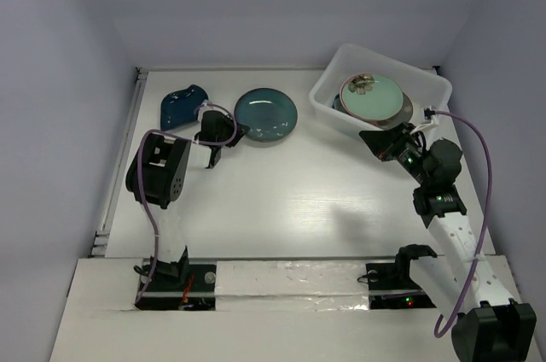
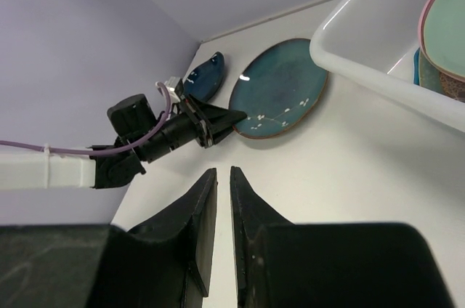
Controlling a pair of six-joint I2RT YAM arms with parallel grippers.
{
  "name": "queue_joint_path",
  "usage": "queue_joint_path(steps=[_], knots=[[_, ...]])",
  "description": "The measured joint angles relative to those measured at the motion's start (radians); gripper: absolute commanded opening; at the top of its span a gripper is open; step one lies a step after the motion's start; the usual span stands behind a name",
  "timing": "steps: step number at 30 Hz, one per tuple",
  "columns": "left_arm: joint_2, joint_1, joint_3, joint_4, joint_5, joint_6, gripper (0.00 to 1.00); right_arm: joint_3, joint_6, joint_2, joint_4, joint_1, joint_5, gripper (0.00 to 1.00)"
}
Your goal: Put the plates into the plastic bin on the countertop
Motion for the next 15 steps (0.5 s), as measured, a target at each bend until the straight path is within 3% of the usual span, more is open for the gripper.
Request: queue_joint_path(steps=[8,15], knots=[[-0.047,0.006,-0.045,0.062,0.007,-0.025,0.0,0.0,-0.001,-0.005,-0.002,0.0,0.0,0.2],[-0.31,0.006,-0.206,-0.047,-0.003,0.023,0.0,0.0,-0.004,-0.023,-0.007,0.0,0.005,0.22]])
